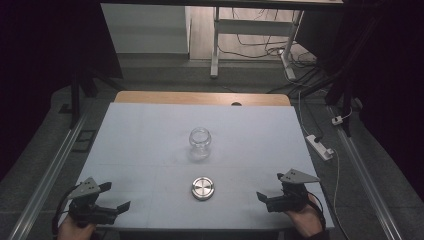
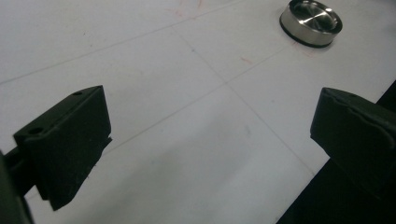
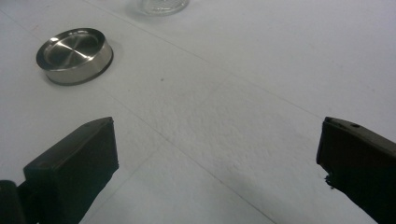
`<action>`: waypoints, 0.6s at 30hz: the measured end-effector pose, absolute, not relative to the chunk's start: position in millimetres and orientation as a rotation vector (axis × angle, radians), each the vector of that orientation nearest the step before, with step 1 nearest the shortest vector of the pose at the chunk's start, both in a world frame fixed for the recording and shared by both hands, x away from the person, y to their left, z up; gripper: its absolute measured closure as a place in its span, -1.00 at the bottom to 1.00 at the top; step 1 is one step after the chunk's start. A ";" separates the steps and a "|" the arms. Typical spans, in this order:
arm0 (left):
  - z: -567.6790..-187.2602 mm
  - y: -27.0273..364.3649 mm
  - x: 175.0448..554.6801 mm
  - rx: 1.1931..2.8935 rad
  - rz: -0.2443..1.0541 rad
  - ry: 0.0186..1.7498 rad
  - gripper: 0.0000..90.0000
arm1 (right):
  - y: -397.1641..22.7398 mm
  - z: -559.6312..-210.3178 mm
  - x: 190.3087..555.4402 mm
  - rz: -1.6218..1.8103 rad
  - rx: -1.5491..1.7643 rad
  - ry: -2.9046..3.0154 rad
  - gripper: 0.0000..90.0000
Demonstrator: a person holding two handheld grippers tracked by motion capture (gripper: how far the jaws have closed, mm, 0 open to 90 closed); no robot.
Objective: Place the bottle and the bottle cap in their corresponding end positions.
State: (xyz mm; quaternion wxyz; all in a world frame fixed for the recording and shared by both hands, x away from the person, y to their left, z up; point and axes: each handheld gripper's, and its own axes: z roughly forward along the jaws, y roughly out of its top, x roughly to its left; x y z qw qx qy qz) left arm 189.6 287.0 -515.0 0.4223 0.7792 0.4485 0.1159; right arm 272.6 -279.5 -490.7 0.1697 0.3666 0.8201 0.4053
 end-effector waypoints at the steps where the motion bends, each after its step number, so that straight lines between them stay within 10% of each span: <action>1: -515.9 288.5 188.5 1.950 0.293 1.130 -1.00 | -281.3 -491.1 271.7 1.150 1.049 2.326 -1.00; 18: -524.2 299.7 175.0 1.977 0.300 1.223 -1.00 | -302.0 -497.4 258.3 1.083 1.151 2.322 -1.00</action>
